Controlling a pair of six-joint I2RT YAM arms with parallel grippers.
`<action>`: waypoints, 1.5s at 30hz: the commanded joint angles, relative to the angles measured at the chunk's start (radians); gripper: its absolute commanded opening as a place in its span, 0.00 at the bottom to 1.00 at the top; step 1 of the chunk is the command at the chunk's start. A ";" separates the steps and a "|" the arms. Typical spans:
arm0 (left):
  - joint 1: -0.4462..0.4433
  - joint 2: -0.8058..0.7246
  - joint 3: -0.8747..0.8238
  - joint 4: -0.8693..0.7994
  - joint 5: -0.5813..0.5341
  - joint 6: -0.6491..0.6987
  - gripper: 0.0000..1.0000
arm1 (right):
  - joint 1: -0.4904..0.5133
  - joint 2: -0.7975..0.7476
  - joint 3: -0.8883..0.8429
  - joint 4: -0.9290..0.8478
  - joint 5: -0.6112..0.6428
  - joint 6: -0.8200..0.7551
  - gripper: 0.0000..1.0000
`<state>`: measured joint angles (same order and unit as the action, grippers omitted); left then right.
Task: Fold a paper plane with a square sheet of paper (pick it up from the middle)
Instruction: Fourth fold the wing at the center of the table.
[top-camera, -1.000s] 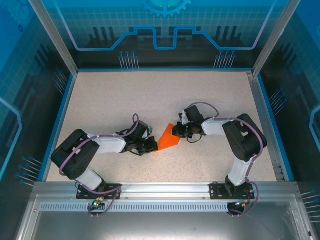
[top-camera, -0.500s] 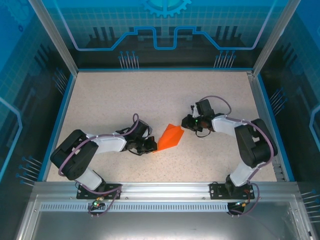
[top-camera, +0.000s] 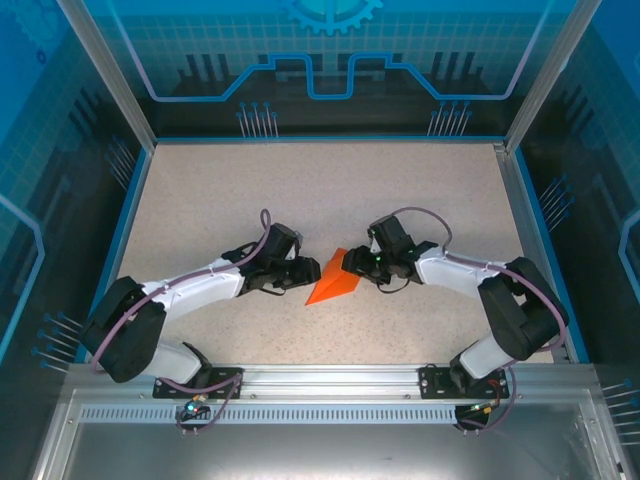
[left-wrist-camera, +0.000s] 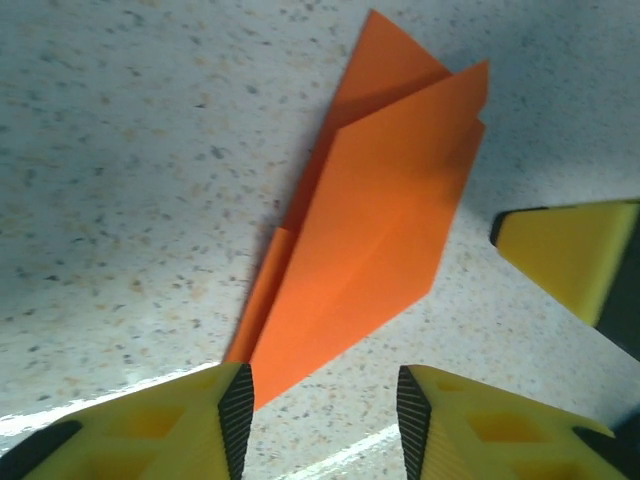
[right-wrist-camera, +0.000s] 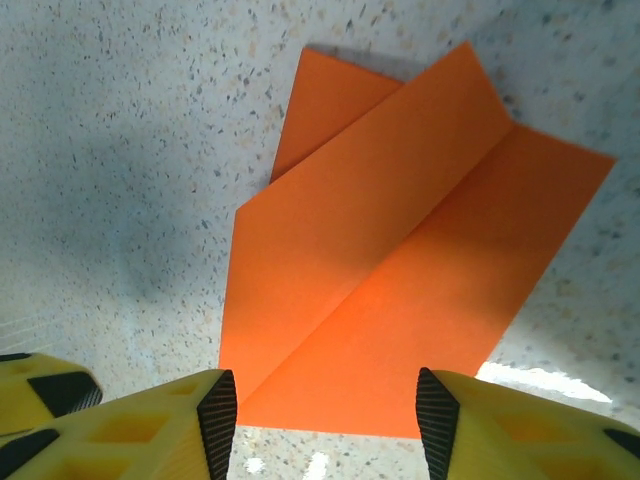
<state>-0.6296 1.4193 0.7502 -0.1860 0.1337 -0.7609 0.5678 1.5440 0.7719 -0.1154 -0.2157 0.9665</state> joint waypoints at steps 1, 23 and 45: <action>-0.004 -0.011 0.004 -0.053 -0.067 -0.018 0.47 | 0.024 0.037 0.023 -0.016 0.027 0.088 0.53; -0.002 0.004 -0.005 -0.119 -0.128 -0.045 0.54 | 0.061 0.202 0.095 0.116 -0.072 0.113 0.39; -0.002 0.021 0.004 -0.128 -0.129 -0.061 0.60 | 0.070 0.169 0.039 0.151 -0.010 0.218 0.40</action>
<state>-0.6296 1.4281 0.7494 -0.2844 0.0185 -0.8135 0.6170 1.6890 0.7921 0.0208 -0.1978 1.1713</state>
